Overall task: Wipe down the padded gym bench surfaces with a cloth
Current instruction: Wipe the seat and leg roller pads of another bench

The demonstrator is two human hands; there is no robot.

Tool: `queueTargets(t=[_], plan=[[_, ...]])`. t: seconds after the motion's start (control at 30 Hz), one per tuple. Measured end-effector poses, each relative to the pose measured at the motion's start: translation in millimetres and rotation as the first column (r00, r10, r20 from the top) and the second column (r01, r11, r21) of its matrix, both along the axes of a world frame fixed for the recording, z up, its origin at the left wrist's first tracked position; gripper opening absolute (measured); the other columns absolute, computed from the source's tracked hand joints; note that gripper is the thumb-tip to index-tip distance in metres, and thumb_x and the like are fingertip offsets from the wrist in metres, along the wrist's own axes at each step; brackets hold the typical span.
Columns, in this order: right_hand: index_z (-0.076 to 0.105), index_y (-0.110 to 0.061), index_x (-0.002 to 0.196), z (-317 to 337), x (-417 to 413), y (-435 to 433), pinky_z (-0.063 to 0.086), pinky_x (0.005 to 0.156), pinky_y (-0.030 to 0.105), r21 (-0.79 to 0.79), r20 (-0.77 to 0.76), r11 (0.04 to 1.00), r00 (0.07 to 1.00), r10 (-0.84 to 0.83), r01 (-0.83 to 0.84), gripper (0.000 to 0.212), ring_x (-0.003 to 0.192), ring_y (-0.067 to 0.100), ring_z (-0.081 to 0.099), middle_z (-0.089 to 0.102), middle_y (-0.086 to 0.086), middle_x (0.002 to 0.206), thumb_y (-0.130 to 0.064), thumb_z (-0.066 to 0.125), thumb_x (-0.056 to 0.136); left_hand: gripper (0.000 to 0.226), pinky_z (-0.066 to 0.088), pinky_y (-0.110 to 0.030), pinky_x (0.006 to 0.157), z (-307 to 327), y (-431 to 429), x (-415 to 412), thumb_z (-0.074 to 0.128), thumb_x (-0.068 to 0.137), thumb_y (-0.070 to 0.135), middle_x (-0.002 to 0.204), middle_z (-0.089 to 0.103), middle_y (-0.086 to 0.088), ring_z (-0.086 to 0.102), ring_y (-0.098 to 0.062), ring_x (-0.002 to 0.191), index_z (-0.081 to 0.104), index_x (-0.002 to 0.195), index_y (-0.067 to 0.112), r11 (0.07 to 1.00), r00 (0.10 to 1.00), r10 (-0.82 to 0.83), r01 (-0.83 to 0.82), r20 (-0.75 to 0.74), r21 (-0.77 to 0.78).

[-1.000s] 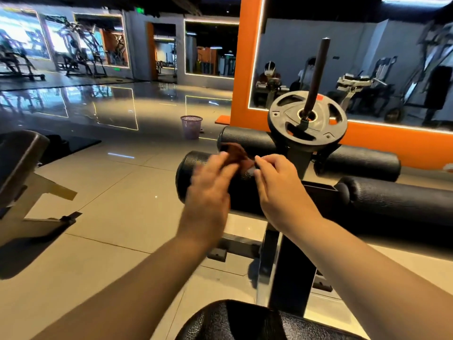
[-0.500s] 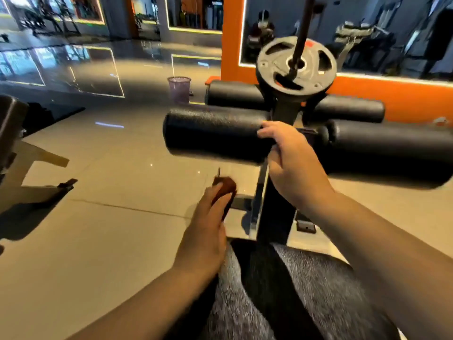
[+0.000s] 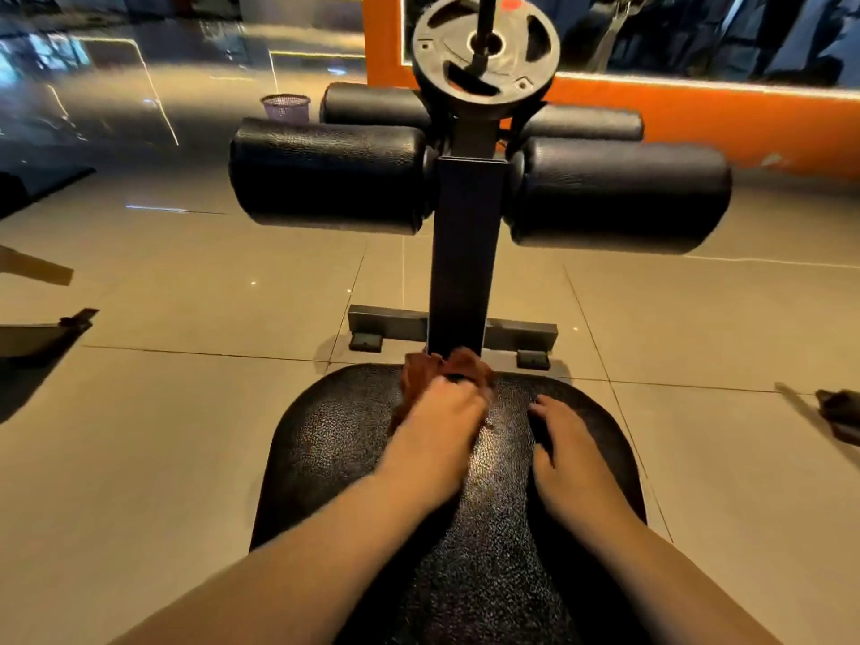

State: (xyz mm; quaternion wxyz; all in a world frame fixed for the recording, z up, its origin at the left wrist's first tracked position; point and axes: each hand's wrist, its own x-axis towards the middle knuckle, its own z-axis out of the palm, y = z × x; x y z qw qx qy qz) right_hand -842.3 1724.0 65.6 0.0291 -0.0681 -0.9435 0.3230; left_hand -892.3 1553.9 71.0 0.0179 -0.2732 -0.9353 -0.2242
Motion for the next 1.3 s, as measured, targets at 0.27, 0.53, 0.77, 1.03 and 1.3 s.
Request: queueTargets(t=[0.27, 0.53, 0.77, 1.03, 1.3], plan=[[0.036, -0.015, 0.152, -12.0, 8.6, -2.6, 0.004, 0.114, 0.012, -0.025, -0.052, 1.000, 0.999, 0.007, -0.008, 0.052, 0.149, 0.011, 0.019, 0.027, -0.002, 0.162, -0.005, 0.044, 0.101, 0.059, 0.014, -0.050, 0.123, -9.4, -13.3, -13.0, 0.046, 0.098, 0.015, 0.156, 0.026, -0.010, 0.020, -0.033, 0.146, 0.026, 0.154, 0.016, 0.836, 0.836, 0.529, -0.543, 0.147, 0.082], [0.036, -0.015, 0.151, -19.7, 27.3, 49.1, 0.028, 0.120, 0.038, -0.042, -0.127, 0.989, 0.982, -0.143, 0.139, 0.049, 0.141, 0.023, 0.036, 0.039, 0.005, 0.153, -0.012, 0.040, 0.102, 0.069, -0.006, -0.034, 0.121, -3.6, 95.3, 27.7, 0.054, 0.091, -0.001, 0.162, 0.023, -0.003, 0.015, -0.027, 0.150, 0.033, 0.153, 0.022, 0.997, 0.999, -0.042, 0.042, 0.007, 0.070], [0.031, -0.015, 0.154, -27.4, 39.5, 57.0, 0.017, 0.110, 0.015, -0.211, -0.157, 0.966, 0.970, -0.184, 0.149, 0.049, 0.137, 0.003, 0.029, 0.035, 0.001, 0.156, -0.014, 0.040, 0.105, 0.062, 0.019, -0.045, 0.123, 5.1, 118.9, 27.9, 0.055, 0.091, 0.004, 0.153, 0.033, -0.004, 0.024, -0.033, 0.142, 0.036, 0.149, 0.018, 0.969, 0.974, 0.219, -0.224, 0.060, 0.107], [0.028, -0.016, 0.155, -28.3, 43.8, 47.3, 0.027, 0.121, 0.043, -0.002, -0.131, 0.990, 0.982, -0.137, 0.138, 0.053, 0.146, 0.024, 0.029, 0.031, 0.006, 0.160, -0.015, 0.036, 0.103, 0.075, 0.000, -0.042, 0.120, -3.5, 36.7, 41.2, 0.057, 0.092, 0.001, 0.161, 0.024, 0.008, 0.010, -0.031, 0.150, 0.028, 0.155, 0.031, 0.992, 0.992, 0.124, -0.123, 0.008, -0.038], [0.019, -0.011, 0.158, -27.1, 49.8, 15.8, -0.009, 0.119, 0.022, 0.097, -0.104, 0.993, 0.993, -0.058, 0.068, 0.075, 0.154, 0.018, 0.007, 0.018, 0.007, 0.166, 0.015, 0.039, 0.091, 0.073, 0.022, -0.039, 0.121, -15.3, 5.2, 68.4, 0.051, 0.092, 0.001, 0.162, 0.023, 0.005, 0.024, -0.022, 0.147, 0.025, 0.155, 0.027, 0.835, 0.848, 0.511, -0.529, 0.141, 0.150]])
